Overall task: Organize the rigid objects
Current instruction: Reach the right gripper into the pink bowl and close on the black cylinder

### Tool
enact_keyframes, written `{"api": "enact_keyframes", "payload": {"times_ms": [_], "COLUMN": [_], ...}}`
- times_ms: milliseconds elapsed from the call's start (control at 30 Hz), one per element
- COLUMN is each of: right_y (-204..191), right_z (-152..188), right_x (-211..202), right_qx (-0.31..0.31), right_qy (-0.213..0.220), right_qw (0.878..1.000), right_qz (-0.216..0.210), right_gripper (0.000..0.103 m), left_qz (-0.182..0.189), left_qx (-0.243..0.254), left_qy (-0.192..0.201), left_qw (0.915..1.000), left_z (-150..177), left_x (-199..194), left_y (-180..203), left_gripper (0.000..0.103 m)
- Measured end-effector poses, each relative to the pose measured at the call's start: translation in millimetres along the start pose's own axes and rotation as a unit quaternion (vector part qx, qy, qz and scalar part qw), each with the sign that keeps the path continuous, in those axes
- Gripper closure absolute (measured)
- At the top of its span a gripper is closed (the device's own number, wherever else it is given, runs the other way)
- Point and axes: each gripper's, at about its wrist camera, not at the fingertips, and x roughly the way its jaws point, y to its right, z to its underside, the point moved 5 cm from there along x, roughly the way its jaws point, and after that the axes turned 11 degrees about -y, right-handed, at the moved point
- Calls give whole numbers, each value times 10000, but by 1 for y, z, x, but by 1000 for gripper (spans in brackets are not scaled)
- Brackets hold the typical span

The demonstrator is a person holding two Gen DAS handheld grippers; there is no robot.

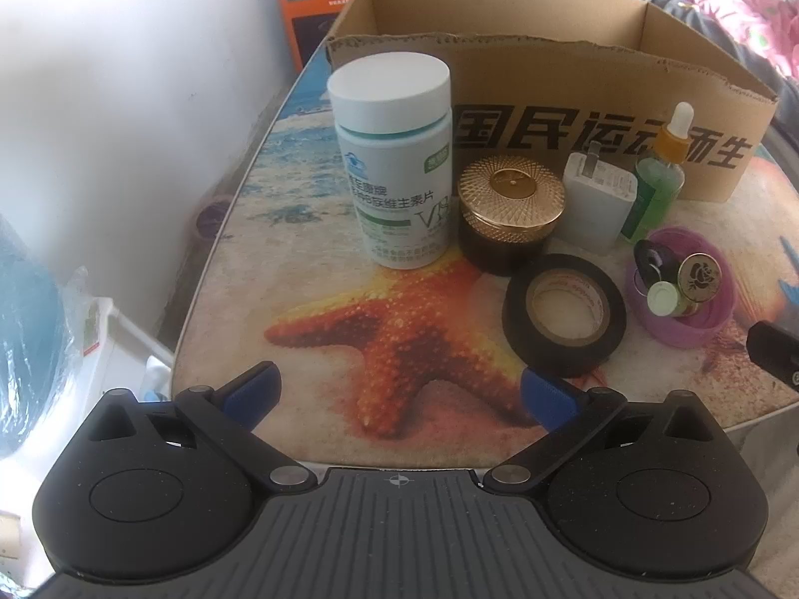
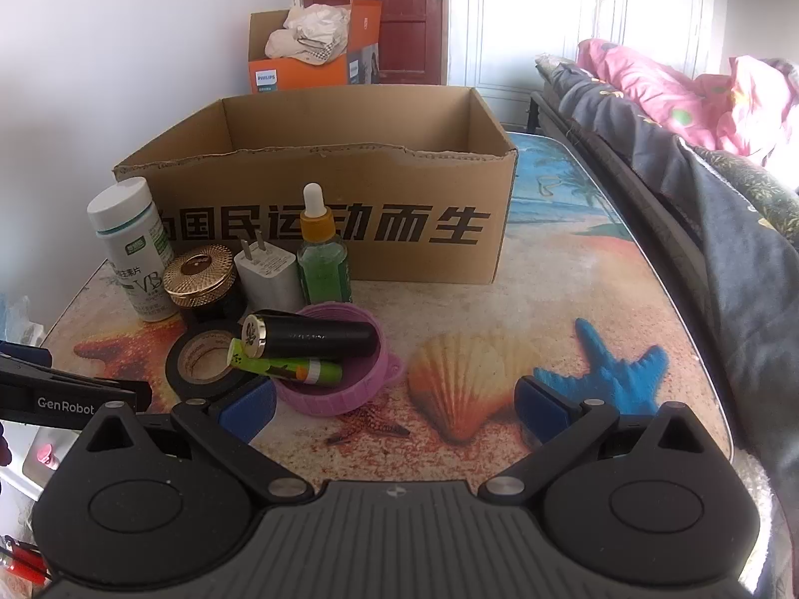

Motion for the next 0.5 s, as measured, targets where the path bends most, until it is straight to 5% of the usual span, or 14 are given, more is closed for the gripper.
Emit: {"api": "enact_keyframes", "payload": {"times_ms": [233,500], "right_y": [10,37], "right_z": [-11,-32], "right_x": [2,-3], "right_qx": [5,701], "right_qy": [297,577], "right_qw": [9990,9846], "right_qz": [-336,-1495], "right_gripper": [0,2], "left_qz": [486,1497], "left_qx": [357,898], "left_qy": [509,1204], "left_qw": [9969,9773], "left_z": [-6,-8], "left_x": [-10,-28], "left_y": [11,27], "left_gripper": [0,1]}}
